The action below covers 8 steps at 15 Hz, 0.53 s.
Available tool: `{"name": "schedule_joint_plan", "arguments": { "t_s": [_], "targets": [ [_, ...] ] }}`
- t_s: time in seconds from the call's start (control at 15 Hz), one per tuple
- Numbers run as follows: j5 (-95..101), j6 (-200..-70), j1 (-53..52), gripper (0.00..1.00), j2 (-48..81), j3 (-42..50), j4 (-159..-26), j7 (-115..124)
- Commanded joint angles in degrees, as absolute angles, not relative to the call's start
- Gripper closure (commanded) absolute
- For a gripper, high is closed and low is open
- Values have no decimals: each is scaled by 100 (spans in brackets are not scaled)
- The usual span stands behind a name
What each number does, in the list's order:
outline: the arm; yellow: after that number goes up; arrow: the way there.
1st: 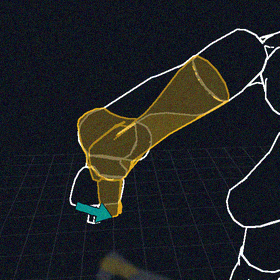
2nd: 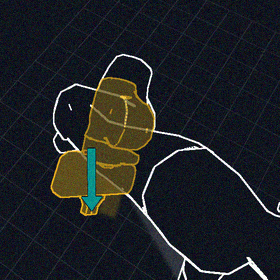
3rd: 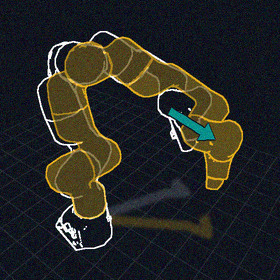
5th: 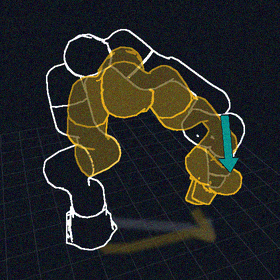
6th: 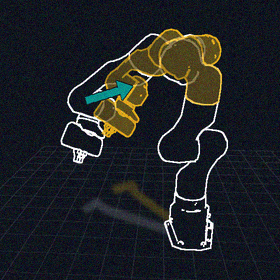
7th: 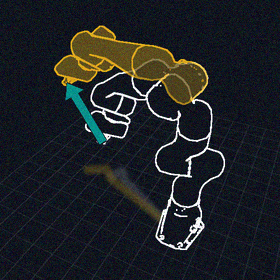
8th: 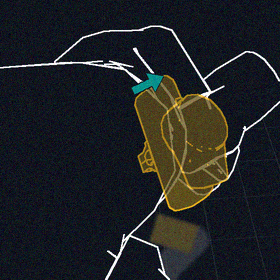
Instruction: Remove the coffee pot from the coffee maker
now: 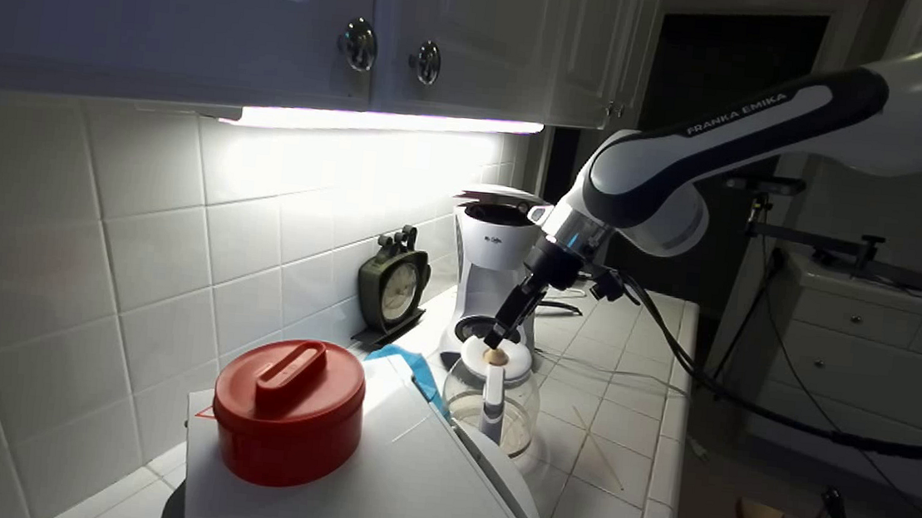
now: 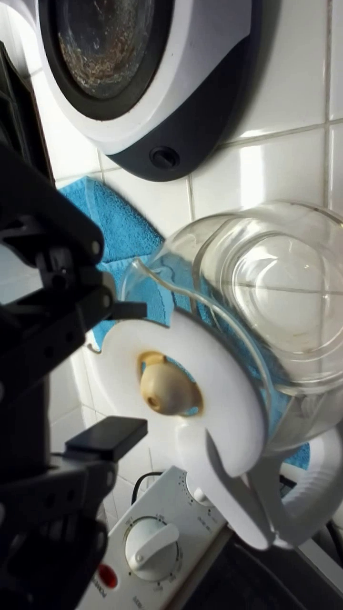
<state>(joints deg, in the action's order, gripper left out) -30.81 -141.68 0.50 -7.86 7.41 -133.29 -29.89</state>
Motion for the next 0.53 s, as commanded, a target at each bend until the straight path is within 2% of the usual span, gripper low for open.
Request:
{"name": "schedule_joint_plan", "arguments": {
  "t_s": [0.0,0.47],
  "targets": [
    [-3458,-13971,-34,43,-917,769,-13333,-3092],
    [-3776,-13617,-45,45,-985,808,-13300,-3211]
  ]
}}
